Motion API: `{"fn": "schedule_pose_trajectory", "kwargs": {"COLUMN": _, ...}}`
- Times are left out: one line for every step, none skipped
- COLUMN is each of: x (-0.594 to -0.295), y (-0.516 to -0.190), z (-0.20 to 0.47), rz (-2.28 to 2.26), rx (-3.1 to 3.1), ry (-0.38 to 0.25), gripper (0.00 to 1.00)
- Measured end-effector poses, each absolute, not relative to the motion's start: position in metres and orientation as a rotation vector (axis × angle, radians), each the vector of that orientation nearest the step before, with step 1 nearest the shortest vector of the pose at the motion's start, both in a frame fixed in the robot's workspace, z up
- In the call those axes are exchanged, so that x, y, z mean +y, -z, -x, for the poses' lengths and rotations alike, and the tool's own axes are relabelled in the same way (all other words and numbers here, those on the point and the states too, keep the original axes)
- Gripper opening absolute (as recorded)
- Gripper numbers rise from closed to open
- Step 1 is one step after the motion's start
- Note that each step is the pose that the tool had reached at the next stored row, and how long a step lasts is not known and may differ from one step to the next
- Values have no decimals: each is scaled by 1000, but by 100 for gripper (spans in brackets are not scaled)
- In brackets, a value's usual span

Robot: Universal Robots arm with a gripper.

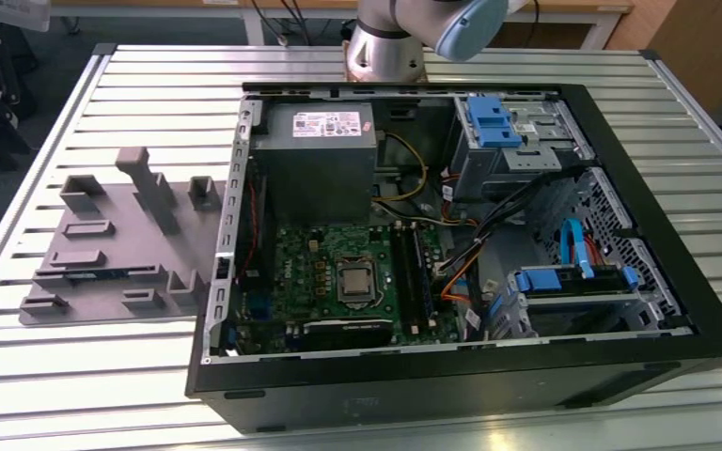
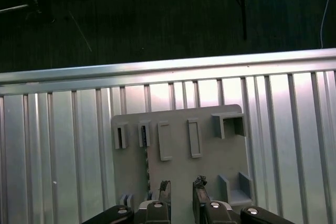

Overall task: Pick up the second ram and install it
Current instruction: 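Pick up the second ram and move it above second insertion slot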

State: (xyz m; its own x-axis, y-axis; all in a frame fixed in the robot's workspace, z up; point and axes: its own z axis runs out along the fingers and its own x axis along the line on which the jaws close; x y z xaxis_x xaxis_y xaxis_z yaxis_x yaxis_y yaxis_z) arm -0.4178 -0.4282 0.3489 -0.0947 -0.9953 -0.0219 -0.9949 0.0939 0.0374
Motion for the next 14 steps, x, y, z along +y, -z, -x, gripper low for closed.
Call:
{"fn": "schedule_pose_trajectory", "kwargs": {"x": -428, "y": -349, "z": 418, "rz": -2108, "rx": -2316, "ry": 66, "gripper": 31}}
{"fn": "schedule_pose_trajectory", "kwargs": {"x": -428, "y": -349, "z": 418, "rz": -2108, "rx": -2316, "ry": 66, "gripper": 31}}
{"fn": "schedule_pose_trajectory", "kwargs": {"x": -428, "y": -348, "z": 418, "rz": -2108, "rx": -2316, "ry": 66, "gripper": 31}}
{"fn": "schedule_pose_trajectory", "kwargs": {"x": -428, "y": -348, "z": 418, "rz": -2108, "rx": -2316, "ry": 66, "gripper": 31}}
{"fn": "schedule_pose_trajectory", "kwargs": {"x": -428, "y": -348, "z": 418, "rz": -2108, "rx": -2316, "ry": 66, "gripper": 31}}
{"fn": "schedule_pose_trajectory", "kwargs": {"x": -428, "y": -348, "z": 418, "rz": -2108, "rx": -2316, "ry": 66, "gripper": 31}}
{"fn": "schedule_pose_trajectory", "kwargs": {"x": -428, "y": -347, "z": 418, "rz": -2108, "rx": -2316, "ry": 66, "gripper": 31}}
{"fn": "schedule_pose_trajectory", "kwargs": {"x": -428, "y": -347, "z": 418, "rz": -2108, "rx": -2316, "ry": 66, "gripper": 31}}
{"fn": "schedule_pose_trajectory", "kwargs": {"x": -428, "y": -347, "z": 418, "rz": -2108, "rx": -2316, "ry": 67, "gripper": 31}}
{"fn": "schedule_pose_trajectory", "kwargs": {"x": -428, "y": -347, "z": 418, "rz": -2108, "rx": -2316, "ry": 66, "gripper": 31}}
{"fn": "schedule_pose_trajectory", "kwargs": {"x": -428, "y": -346, "z": 418, "rz": -2108, "rx": -2316, "ry": 66, "gripper": 31}}
{"fn": "schedule_pose_trajectory", "kwargs": {"x": -428, "y": -346, "z": 418, "rz": -2108, "rx": -2316, "ry": 66, "gripper": 31}}
{"fn": "schedule_pose_trajectory", "kwargs": {"x": -428, "y": -346, "z": 418, "rz": -2108, "rx": -2316, "ry": 66, "gripper": 31}}
{"fn": "schedule_pose_trajectory", "kwargs": {"x": -428, "y": -346, "z": 418, "rz": -2108, "rx": -2316, "ry": 66, "gripper": 31}}
